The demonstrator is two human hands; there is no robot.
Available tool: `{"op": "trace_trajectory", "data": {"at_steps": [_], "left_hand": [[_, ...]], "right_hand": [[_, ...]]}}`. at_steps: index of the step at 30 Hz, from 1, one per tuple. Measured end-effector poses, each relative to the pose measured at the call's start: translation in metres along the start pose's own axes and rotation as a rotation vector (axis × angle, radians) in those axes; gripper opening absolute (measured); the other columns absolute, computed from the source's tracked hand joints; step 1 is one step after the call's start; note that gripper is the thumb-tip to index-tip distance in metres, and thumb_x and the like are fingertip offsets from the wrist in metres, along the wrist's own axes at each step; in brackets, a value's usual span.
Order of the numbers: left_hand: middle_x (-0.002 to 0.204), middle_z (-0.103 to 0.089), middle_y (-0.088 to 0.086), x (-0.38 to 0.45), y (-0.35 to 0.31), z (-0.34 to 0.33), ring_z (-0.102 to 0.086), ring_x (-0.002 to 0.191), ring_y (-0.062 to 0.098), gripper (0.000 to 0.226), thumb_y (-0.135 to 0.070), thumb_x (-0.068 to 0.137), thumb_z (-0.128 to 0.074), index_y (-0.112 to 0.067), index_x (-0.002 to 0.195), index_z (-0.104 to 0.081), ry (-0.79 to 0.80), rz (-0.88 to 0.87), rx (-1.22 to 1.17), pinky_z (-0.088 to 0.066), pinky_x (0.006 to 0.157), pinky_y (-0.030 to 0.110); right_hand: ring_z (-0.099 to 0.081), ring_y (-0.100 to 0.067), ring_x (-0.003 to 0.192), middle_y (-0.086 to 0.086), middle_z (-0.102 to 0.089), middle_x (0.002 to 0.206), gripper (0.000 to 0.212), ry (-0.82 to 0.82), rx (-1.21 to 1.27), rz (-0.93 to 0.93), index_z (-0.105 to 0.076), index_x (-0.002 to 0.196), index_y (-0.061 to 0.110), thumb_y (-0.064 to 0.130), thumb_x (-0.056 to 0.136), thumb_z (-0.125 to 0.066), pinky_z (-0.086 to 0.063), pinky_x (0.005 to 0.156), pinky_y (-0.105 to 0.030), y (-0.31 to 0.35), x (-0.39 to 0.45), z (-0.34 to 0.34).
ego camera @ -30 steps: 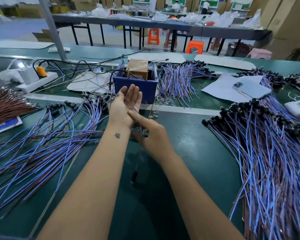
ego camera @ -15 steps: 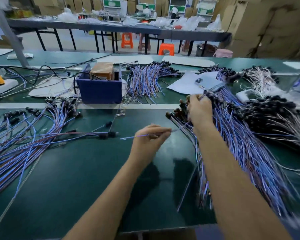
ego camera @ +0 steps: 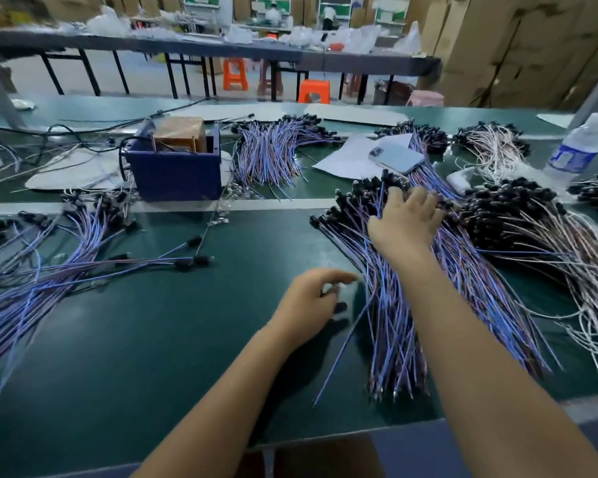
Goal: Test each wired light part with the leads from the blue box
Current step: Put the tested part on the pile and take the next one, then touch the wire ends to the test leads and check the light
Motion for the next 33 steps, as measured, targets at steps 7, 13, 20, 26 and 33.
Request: {"op": "trace_trajectory", "data": {"at_steps": [7,13,20,26,33], "left_hand": [[0.082,-0.067,-0.018,-0.024,0.047,0.115,-0.059,0.073,-0.005,0.043,0.004,0.086,-0.046,-0.032,0.076,-0.067,-0.498,0.259,0.091,-0.041,0.066,0.008],[0.080,-0.061,-0.013,-0.065,0.080,0.191,-0.050,0.077,0.011,0.032,-0.004,0.083,-0.048,-0.029,0.075,-0.066,-0.560,0.495,0.409,-0.031,0.060,0.022],[0.123,-0.064,0.006,-0.045,0.096,0.204,-0.053,0.117,0.031,0.035,-0.013,0.084,-0.053,-0.016,0.115,-0.069,-0.460,0.588,0.465,-0.043,0.100,0.039],[0.094,-0.067,0.008,0.005,0.102,0.223,-0.063,0.099,0.033,0.019,-0.020,0.087,-0.049,-0.014,0.097,-0.064,-0.676,0.682,-0.019,-0.051,0.090,0.042],[0.063,-0.066,-0.005,-0.002,0.108,0.185,-0.060,0.062,0.014,0.040,-0.040,0.097,-0.032,-0.026,0.080,-0.066,-0.834,0.481,-0.184,-0.045,0.059,0.031]], "right_hand": [[-0.044,-0.029,0.121,-0.008,-0.054,0.125,0.035,0.126,0.267,0.514,-0.058,0.125,0.022,0.033,0.092,-0.054,-0.034,0.100,-0.039,0.136,-0.049,-0.043],[-0.046,-0.025,0.114,-0.003,-0.059,0.113,0.032,0.294,0.402,0.753,-0.066,0.116,0.025,0.040,0.087,-0.061,-0.036,0.096,-0.036,0.221,-0.100,-0.084],[-0.050,-0.029,0.100,-0.004,-0.063,0.100,0.015,0.028,0.630,0.607,-0.073,0.097,0.015,0.022,0.091,-0.062,-0.038,0.086,-0.039,0.214,-0.097,-0.093],[-0.052,-0.024,0.091,0.000,-0.065,0.086,0.013,-0.243,0.833,0.135,-0.072,0.088,0.015,0.019,0.092,-0.061,-0.029,0.076,-0.031,0.190,-0.093,-0.085],[-0.054,-0.005,0.062,0.011,-0.060,0.065,0.016,0.022,1.189,0.242,-0.059,0.073,0.024,0.019,0.089,-0.061,-0.042,0.060,-0.019,0.192,-0.102,-0.086]]}}
Point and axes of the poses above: each hand's wrist, its own x-axis towards the middle knuckle, its own z-axis out of the back of the hand, y = z × x, the point moved 1 cm from there along x, towards the middle knuckle
